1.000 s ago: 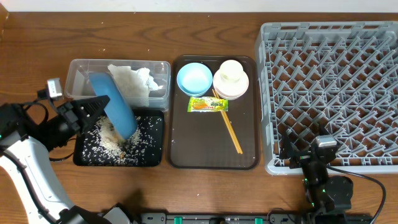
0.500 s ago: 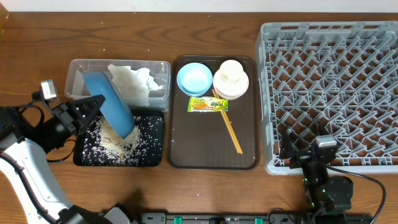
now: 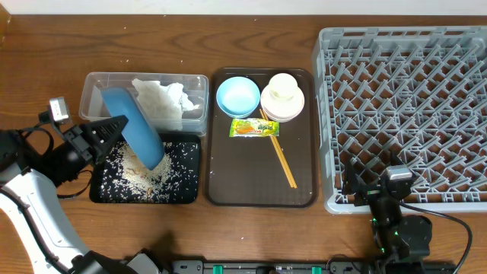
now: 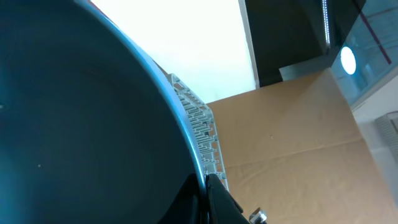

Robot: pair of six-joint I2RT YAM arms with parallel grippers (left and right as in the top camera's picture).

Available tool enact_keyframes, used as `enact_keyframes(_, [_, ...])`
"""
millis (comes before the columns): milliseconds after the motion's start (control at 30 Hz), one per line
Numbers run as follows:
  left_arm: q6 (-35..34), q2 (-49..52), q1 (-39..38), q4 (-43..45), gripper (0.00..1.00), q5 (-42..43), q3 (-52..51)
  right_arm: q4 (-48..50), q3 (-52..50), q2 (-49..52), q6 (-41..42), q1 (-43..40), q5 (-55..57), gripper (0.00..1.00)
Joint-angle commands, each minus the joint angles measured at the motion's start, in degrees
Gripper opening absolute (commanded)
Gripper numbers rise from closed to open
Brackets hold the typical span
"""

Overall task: Sort waste into correct bins and load items into the dishwasher rack
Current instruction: 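Lift the blue plate with the left gripper and tip rice onto the black tray, then return the blue plate with the left gripper onto the brown tray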

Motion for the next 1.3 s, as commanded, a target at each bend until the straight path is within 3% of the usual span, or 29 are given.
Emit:
enact_keyframes(0, [-1.11, 0.02, 0.35, 0.92, 0.06, 2.71, -0.11, -0.22, -0.09, -0.07, -0.04, -0.04, -0.24, 0.99])
enact_keyframes(633, [-3.19, 0.28, -0.02, 1.86, 0.06, 2.71, -0.11, -0.2, -0.09, -0.07, -0.04, -0.04, -0.24, 0.99])
enact_keyframes(967, [-5.35, -1.53, -5.14, -0.33, 0.06, 2.49, -0.04, -0.2, -0.09, -0.07, -0.04, -0.04, -0.24, 0.99])
enact_keyframes(1267, [-15.13, -11.02, -18.99, -0.28, 0.06, -12.74, 0.33, -0.2, -0.09, -0.07, -0.04, -0.04, -0.24, 0.99])
